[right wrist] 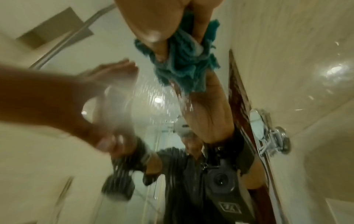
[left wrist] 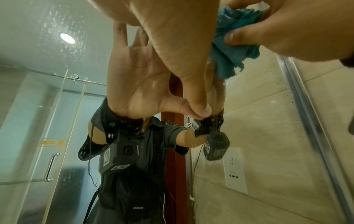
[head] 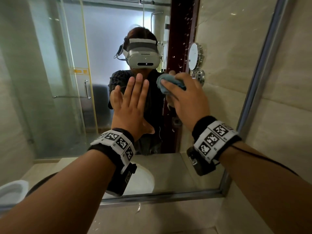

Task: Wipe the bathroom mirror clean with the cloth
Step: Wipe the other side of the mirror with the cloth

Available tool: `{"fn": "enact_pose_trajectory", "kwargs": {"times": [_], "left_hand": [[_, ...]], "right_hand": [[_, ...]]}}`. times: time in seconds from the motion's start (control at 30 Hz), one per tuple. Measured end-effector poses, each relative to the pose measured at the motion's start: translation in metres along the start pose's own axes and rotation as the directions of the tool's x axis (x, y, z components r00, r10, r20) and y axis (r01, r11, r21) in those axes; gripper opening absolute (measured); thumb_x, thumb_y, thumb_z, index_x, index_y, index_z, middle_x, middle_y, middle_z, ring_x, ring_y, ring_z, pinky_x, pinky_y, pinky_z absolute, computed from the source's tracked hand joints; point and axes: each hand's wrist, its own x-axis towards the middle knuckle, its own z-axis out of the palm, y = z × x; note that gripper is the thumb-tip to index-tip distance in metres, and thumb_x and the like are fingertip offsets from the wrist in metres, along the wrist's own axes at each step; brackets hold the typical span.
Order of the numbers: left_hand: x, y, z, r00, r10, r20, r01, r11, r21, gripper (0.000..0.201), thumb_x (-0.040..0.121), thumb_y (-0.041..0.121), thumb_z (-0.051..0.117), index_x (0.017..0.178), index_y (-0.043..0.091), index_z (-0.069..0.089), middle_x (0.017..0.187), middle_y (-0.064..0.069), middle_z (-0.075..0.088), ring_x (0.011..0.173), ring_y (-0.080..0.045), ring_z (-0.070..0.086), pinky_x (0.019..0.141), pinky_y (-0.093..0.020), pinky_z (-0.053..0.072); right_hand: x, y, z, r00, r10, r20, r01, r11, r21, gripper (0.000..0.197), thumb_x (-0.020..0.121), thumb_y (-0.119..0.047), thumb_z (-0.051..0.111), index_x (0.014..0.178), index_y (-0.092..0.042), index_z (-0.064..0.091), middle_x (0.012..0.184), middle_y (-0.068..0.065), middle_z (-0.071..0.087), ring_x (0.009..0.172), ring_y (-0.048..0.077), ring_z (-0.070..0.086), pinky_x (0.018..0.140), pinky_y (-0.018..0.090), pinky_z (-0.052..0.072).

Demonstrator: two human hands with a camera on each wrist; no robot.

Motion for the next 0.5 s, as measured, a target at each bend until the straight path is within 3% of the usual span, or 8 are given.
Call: {"fn": "enact_pose_trajectory", "kwargs": {"times": [0.1, 0.2, 0.23, 0.33, 0.4, 0.5], "left_hand": [[0.000, -0.001, 0.002, 0.999, 0.001, -0.033, -0.001, 1.000, 0.005, 0.137, 0.048, 0.077, 0.066, 0.149, 0.008, 0.005, 0.155, -0.011, -0.001, 0.143, -0.026, 0.001, 0.112, -0.052, 0.000], [-0.001, -0.001, 0.002, 0.998, 0.006, -0.065, -0.007, 1.000, -0.012, 0.116, 0.066, 0.080, 0.043, 0.149, 0.006, 0.010, 0.156, -0.015, 0.008, 0.143, -0.027, 0.005, 0.112, -0.050, -0.003], [0.000, 0.000, 0.001, 0.999, 0.004, -0.050, -0.005, 1.000, -0.007, 0.119, 0.065, 0.081, 0.046, 0.149, 0.007, 0.005, 0.156, -0.015, 0.003, 0.143, -0.027, 0.001, 0.111, -0.049, -0.007], [0.001, 0.002, -0.004, 0.999, -0.011, 0.040, 0.011, 1.000, 0.001, 0.143, 0.051, 0.077, 0.067, 0.144, 0.011, -0.021, 0.152, -0.007, -0.020, 0.140, -0.025, -0.016, 0.109, -0.047, -0.017], [0.002, 0.003, -0.003, 0.999, -0.024, 0.048, 0.024, 1.000, -0.004, 0.148, 0.049, 0.076, 0.069, 0.142, 0.013, -0.026, 0.149, -0.006, -0.026, 0.139, -0.025, -0.021, 0.108, -0.047, -0.020], [0.001, 0.003, -0.001, 0.999, -0.023, 0.033, 0.021, 0.998, 0.056, 0.147, 0.049, 0.081, 0.062, 0.143, 0.010, -0.026, 0.150, -0.010, -0.024, 0.140, -0.026, -0.018, 0.110, -0.049, -0.014]], "right_hand": [[-0.035, -0.004, 0.016, 0.995, -0.098, 0.020, 0.099, 0.994, -0.044, 0.046, 0.075, -0.009, 0.076, 0.118, -0.020, 0.064, 0.122, 0.011, 0.059, 0.099, 0.036, 0.057, 0.076, 0.044, 0.055], [-0.064, -0.004, 0.017, 0.914, -0.327, 0.241, 0.339, 0.941, -0.009, 0.047, 0.067, -0.009, 0.082, 0.111, -0.017, 0.068, 0.115, 0.013, 0.063, 0.095, 0.035, 0.063, 0.069, 0.044, 0.057], [-0.056, -0.003, 0.010, 0.897, -0.338, 0.283, 0.355, 0.935, -0.008, 0.042, 0.072, -0.012, 0.079, 0.112, -0.019, 0.067, 0.116, 0.010, 0.063, 0.098, 0.032, 0.062, 0.072, 0.044, 0.056], [-0.007, 0.003, -0.007, 0.955, -0.256, 0.149, 0.267, 0.961, -0.065, 0.032, 0.092, -0.027, 0.050, 0.123, -0.027, 0.060, 0.127, 0.000, 0.054, 0.115, 0.020, 0.049, 0.096, 0.036, 0.045], [0.020, 0.008, -0.002, 0.988, -0.154, -0.027, 0.149, 0.981, -0.125, 0.035, 0.092, -0.024, 0.052, 0.127, -0.026, 0.057, 0.132, 0.002, 0.051, 0.118, 0.024, 0.046, 0.099, 0.029, 0.038], [-0.001, 0.000, 0.017, 0.992, -0.102, -0.071, 0.094, 0.990, -0.106, 0.030, 0.091, -0.030, 0.055, 0.120, -0.028, 0.061, 0.129, 0.004, 0.051, 0.115, 0.025, 0.051, 0.100, 0.039, 0.043]]}}
